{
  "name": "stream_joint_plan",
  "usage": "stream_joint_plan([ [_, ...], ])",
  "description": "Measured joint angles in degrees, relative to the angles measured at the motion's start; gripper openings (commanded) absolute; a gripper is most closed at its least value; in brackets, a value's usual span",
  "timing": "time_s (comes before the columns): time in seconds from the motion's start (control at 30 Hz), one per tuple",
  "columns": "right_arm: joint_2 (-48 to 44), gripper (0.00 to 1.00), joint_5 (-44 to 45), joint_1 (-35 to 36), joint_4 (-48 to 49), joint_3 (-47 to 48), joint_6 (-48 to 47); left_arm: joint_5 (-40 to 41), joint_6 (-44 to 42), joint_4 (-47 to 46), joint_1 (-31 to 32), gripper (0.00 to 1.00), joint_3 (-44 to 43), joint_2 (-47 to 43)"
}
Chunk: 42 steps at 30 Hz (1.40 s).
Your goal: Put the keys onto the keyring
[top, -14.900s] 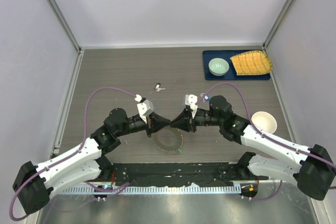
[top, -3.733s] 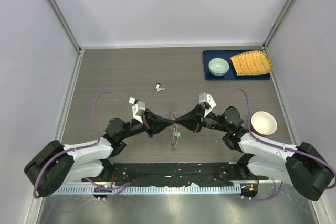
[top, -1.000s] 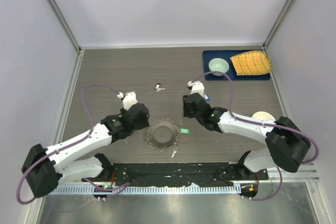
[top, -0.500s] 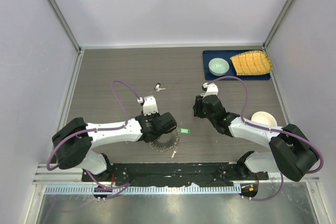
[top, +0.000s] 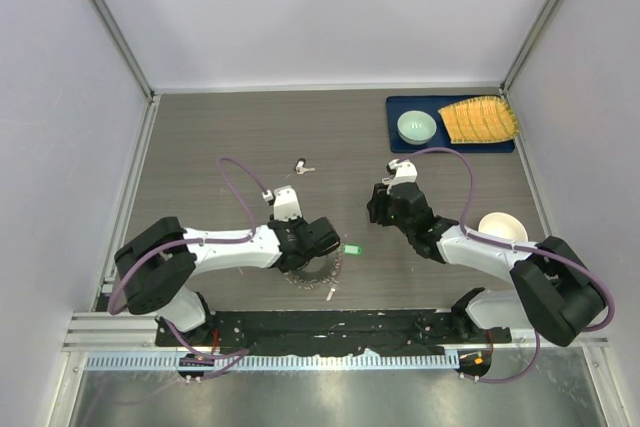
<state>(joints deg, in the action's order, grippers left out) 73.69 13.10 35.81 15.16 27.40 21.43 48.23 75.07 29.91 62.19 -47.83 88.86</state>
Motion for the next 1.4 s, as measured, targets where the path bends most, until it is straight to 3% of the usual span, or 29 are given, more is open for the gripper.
stream_joint_plan([
  [0.37, 0.0, 0.47, -0.7, -0.4, 0.6, -0.2, -0.1, 0.0, 0.3, -1.0, 0.0, 0.22, 0.0, 2.9],
  [0.83, 0.0, 0.47, -1.5, -0.5, 1.1, -0.4, -0.3, 0.4, 1.3, -1.2, -0.4, 0.17, 0.1, 4.2],
  [1.17, 0.0, 0.47, -1.9, -0.6, 1.1, -0.4, -0.3, 0.4, 1.2, -3.0, -0.8, 0.0, 0.5, 4.2],
  [1.4, 0.0, 0.47, -2.4, -0.6, 1.1, -0.4, -0.3, 0.5, -0.4, -3.5, -0.8, 0.0, 0.6, 4.2],
])
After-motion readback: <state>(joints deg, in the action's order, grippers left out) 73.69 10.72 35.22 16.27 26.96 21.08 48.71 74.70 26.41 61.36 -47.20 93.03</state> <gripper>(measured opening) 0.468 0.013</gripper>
